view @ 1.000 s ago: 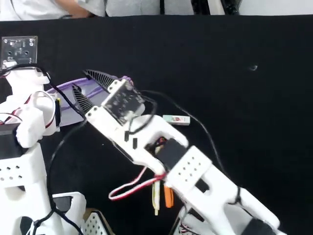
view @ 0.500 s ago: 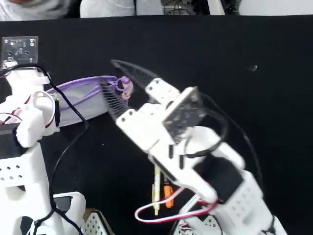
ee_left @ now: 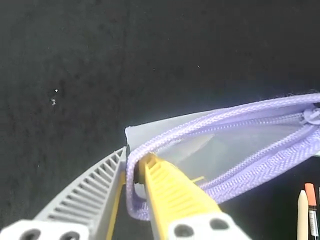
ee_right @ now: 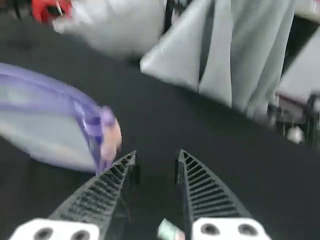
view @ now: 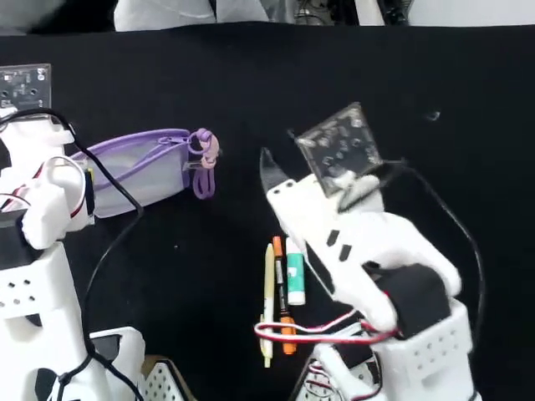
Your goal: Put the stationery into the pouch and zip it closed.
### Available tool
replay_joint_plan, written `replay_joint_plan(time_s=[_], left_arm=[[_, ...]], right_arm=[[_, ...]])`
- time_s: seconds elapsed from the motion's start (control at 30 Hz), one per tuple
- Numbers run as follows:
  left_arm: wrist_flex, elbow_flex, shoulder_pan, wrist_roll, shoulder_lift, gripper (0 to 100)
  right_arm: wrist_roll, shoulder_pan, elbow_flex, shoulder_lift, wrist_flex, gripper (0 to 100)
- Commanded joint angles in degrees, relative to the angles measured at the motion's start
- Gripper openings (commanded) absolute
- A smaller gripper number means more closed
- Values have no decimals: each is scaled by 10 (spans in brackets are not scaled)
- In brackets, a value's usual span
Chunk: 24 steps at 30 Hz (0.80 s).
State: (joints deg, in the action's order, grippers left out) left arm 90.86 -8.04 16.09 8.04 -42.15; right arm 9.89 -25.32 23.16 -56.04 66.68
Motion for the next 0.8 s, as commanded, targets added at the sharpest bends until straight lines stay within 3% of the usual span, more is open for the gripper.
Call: replay_joint_plan(time_s=[0.0, 0.2, 0.43, 0.57, 0.7, 0.77], left_arm=[[-30, -42, 3, -3, 7, 30], [-47, -64, 3, -3, 7, 30], [-47, -64, 3, -3, 11, 30], [-47, -64, 3, -3, 11, 30], [-47, -65, 3, -3, 11, 30], [-47, -65, 3, -3, 11, 30]], right_arm=[[-1, 23, 50, -7, 53, 120], [4, 24, 189, -7, 78, 121], [-1, 23, 330, -7, 5, 121], [-4, 30, 351, 10, -18, 132], [-62, 36, 328, 105, -13, 228], [-64, 33, 313, 160, -18, 217]])
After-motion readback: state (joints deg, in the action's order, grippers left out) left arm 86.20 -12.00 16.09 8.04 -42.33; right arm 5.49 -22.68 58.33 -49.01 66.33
